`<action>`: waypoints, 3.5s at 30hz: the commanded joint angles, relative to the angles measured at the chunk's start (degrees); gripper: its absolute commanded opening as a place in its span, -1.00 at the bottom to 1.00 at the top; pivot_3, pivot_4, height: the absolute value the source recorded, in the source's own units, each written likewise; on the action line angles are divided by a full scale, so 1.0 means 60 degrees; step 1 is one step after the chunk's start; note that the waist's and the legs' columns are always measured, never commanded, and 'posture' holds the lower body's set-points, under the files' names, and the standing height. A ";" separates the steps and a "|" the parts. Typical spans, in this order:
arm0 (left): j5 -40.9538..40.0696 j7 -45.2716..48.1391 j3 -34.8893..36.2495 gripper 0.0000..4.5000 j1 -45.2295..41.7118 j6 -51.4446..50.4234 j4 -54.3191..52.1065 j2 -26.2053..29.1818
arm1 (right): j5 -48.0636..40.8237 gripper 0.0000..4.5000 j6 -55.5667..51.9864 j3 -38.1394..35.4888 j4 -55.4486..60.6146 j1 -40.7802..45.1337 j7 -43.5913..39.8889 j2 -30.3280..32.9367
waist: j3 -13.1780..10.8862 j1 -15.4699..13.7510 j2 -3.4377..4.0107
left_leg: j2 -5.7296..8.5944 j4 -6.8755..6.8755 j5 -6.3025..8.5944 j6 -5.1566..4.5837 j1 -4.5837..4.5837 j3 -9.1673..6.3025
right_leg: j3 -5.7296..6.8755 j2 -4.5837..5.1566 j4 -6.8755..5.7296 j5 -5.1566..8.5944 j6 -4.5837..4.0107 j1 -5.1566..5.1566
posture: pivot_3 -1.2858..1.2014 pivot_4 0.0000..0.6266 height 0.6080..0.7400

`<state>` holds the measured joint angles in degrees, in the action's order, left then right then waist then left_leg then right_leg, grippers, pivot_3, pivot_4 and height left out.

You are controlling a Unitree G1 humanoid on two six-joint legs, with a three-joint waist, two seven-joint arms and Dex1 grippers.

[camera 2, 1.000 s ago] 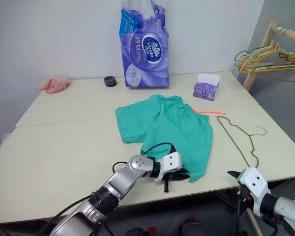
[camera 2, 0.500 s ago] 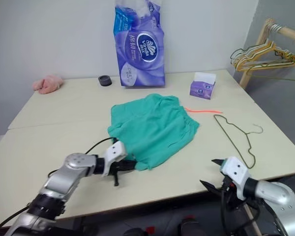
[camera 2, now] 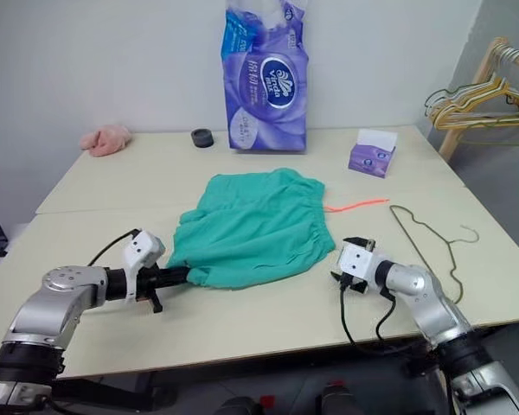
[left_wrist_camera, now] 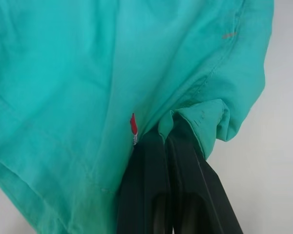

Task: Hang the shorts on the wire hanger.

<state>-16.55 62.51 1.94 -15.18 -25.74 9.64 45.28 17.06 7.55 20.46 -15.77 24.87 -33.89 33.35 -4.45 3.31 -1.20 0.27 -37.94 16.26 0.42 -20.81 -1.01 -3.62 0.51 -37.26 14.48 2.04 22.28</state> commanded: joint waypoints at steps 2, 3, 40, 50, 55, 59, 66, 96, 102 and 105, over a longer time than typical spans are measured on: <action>-0.0110 -0.0015 0.0250 -0.99 -0.0429 0.0020 0.0012 0.0126 | 0.1011 1.00 0.1562 0.0522 -0.2092 0.1167 0.0741 -0.0294 | 0.0011 0.0009 -0.0013 | 0.0001 -0.0006 -0.0002 0.0000 0.0009 0.0006 | -0.0006 0.0000 -0.0003 -0.0010 0.0005 -0.0007 | 0.01 -0.88 1.00; -0.0092 -0.0026 0.0250 -0.99 -0.0488 0.0021 0.0044 0.0140 | 0.1169 1.00 0.1899 0.0665 -0.2480 0.1448 0.0831 -0.0408 | 0.0015 0.0014 -0.0018 | 0.0001 -0.0008 -0.0002 0.0000 0.0009 0.0007 | -0.0008 -0.0001 -0.0006 -0.0011 0.0005 -0.0007 | 0.02 -0.88 1.00; -0.0246 -0.0110 0.0458 -1.00 -0.0787 -0.0067 0.0301 0.0423 | 0.0845 -0.97 0.3249 0.0516 -0.1466 0.1280 -0.1065 0.0379 | 0.0063 0.0195 -0.0072 | 0.0021 -0.0007 -0.0002 0.0002 0.0013 -0.0052 | 0.0004 0.0067 -0.0093 0.0000 -0.0011 0.0001 | 0.02 -0.86 1.00; -0.0129 0.2448 -0.1171 -1.00 0.1924 -0.0069 -0.1966 0.1771 | -0.1285 -0.97 -0.0198 -0.0215 0.3237 -0.1343 -0.4657 0.2665 | 0.0028 0.0142 -0.0023 | 0.0018 -0.0005 0.0000 0.0000 0.0011 -0.0050 | 0.0006 0.0069 -0.0093 0.0036 -0.0029 0.0003 | 0.01 -0.82 1.00; -0.0128 0.3159 -0.1770 -1.00 0.2710 0.0192 -0.2676 0.2163 | -0.2359 -0.97 -0.2399 -0.0577 0.5578 -0.2626 -0.5770 0.3717 | 0.0019 -0.0016 0.0001 | 0.0013 -0.0003 0.0000 -0.0001 0.0037 -0.0040 | 0.0006 0.0068 -0.0101 0.0098 -0.0014 -0.0007 | -0.01 -0.82 1.00; -0.0148 0.3364 -0.1865 -1.00 0.2653 0.0274 -0.2610 0.2156 | -0.2605 -0.97 -0.3023 -0.0748 0.6395 -0.3169 -0.5931 0.4074 | 0.0016 -0.0039 0.0006 | 0.0009 -0.0005 0.0000 -0.0001 0.0045 -0.0039 | 0.0011 0.0057 -0.0108 0.0106 -0.0018 -0.0008 | -0.02 -0.83 1.00; -0.0021 0.3617 -0.2008 -1.00 0.2683 0.0606 -0.2482 0.2164 | -0.2681 -0.97 -0.3183 -0.0779 0.6826 -0.3494 -0.6126 0.4406 | 0.0009 -0.0029 0.0000 | 0.0011 -0.0004 0.0001 0.0000 0.0042 -0.0012 | 0.0017 0.0024 -0.0103 0.0109 -0.0006 -0.0001 | -0.02 -0.83 1.00; -0.1998 0.0041 -0.0426 0.66 -0.0893 -0.1682 -0.3845 0.0031 | -0.6551 0.99 -0.8921 -0.5637 0.6150 -0.2468 -0.1786 0.2234 | -0.0060 -0.0074 -0.0094 | 0.0023 -0.0012 0.0001 0.0001 0.0010 -0.0040 | 0.0007 0.0055 -0.0100 0.0097 0.0010 0.0001 | -0.03 -0.82 1.00; -0.0380 -0.1052 -0.1740 0.66 -0.1490 -0.0079 -0.3389 -0.1484 | -0.5798 0.99 -1.0178 -0.6257 0.4656 -0.1985 0.1007 0.0927 | -0.0060 -0.0066 -0.0078 | 0.0040 -0.0015 -0.0001 0.0002 0.0006 -0.0006 | -0.0034 0.0050 -0.0091 0.0056 -0.0011 0.0002 | -0.05 -0.82 1.00; -0.0117 -0.1243 -0.2116 0.66 -0.1827 0.0356 -0.3059 -0.2181 | -0.5183 0.99 -0.9766 -0.6428 0.3097 -0.1500 0.1990 0.0858 | -0.0065 0.0078 -0.0069 | 0.0034 -0.0013 0.0000 0.0001 0.0003 0.0016 | -0.0058 0.0036 -0.0092 0.0053 -0.0007 0.0018 | -0.07 -0.81 1.00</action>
<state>-17.94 55.67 -10.02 -24.03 -25.88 -8.23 32.95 -16.14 -52.99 -15.42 5.61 13.65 -25.02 37.84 -4.84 3.78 -1.61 0.48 -38.04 16.26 0.43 -20.79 -0.90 -3.98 0.71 -37.81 14.78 2.03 22.38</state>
